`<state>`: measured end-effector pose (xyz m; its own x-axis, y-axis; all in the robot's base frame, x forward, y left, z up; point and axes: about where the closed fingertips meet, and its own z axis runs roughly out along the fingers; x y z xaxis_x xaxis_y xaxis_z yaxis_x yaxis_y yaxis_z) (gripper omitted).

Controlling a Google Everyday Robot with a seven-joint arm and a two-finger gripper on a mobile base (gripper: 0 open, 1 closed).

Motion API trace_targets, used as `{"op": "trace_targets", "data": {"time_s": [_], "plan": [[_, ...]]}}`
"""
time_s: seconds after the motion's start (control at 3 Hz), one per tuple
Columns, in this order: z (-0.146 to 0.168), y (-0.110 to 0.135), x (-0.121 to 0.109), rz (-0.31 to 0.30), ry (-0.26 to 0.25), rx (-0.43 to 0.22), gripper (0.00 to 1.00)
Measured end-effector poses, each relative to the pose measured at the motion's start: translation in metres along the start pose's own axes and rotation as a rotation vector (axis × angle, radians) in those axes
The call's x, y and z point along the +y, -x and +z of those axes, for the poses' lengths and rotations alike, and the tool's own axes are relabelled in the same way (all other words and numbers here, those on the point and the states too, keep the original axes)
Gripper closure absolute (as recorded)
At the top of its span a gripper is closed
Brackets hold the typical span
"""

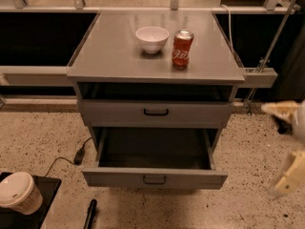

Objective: Close middle drawer

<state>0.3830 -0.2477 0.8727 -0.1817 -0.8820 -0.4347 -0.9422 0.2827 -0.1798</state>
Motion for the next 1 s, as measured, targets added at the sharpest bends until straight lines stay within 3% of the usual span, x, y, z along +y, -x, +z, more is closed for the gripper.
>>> {"op": "trace_targets", "data": {"time_s": [0.33,0.67,1.0], "plan": [[0.084,-0.049,0.051,0.101,0.123,-0.191,0.00],[0.146,-0.073,0.120,0.164,0.278,-0.428,0.00],[0.214,-0.094,0.161,0.080,0.381,-0.567,0.00]]}}
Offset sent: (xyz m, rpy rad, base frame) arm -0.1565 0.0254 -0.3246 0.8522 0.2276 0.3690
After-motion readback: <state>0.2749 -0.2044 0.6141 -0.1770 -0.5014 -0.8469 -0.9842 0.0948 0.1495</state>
